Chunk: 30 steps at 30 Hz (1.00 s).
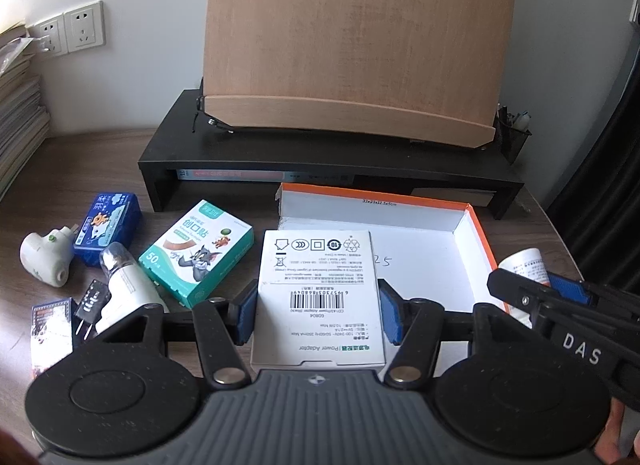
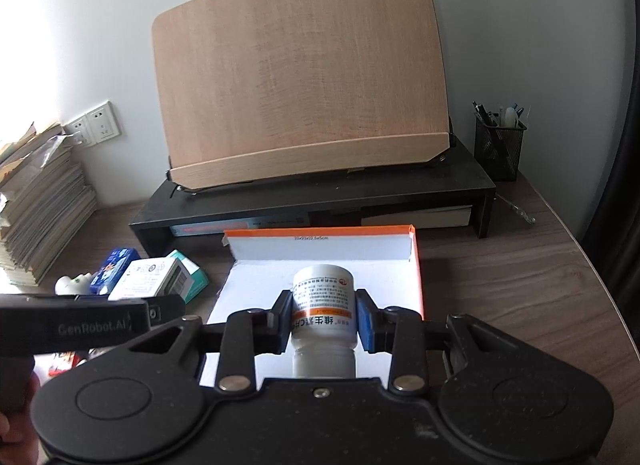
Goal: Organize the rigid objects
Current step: 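Carry the white adapter box in the left gripper while the right carries the medicine bottle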
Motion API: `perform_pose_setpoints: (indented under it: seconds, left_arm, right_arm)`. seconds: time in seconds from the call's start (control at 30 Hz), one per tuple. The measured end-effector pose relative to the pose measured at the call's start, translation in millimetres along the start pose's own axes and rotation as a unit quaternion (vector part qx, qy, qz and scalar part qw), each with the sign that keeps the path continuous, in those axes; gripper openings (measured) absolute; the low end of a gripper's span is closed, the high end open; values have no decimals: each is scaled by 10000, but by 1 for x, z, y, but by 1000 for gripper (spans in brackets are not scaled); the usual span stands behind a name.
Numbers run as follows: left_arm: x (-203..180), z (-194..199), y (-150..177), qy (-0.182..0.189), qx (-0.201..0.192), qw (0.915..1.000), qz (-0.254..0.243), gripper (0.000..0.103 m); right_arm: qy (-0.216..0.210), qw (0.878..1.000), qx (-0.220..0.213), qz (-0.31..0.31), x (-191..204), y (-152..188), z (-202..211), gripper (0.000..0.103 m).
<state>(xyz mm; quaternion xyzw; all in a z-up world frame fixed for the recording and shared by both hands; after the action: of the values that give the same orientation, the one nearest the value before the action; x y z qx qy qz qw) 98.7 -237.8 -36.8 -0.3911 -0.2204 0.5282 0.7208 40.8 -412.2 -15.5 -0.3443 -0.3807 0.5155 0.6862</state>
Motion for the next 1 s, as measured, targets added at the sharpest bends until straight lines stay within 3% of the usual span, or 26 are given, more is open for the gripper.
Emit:
perform_pose_setpoints:
  seconds: [0.5, 1.0]
  left_arm:
    - [-3, -37, -12, 330, 164, 9985, -399, 60]
    - [5, -54, -14, 471, 303, 9974, -449, 60]
  right_arm:
    - [603, 9978, 287, -43, 1, -8, -45, 41]
    - [761, 9959, 496, -13, 11, -4, -69, 41]
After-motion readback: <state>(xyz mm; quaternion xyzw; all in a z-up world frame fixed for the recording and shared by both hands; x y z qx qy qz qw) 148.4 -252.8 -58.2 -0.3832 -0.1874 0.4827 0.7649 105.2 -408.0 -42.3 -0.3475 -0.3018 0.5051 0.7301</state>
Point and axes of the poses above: each gripper's, at about its wrist camera, not at the fingertips, and z roughly against the way its jaws point, x to its left, y to its underside, the point moved 6 cm from there along -z, roughly the way its jaws point, and after that the axes turned 10 degrees about -x, right-handed, at the moved point
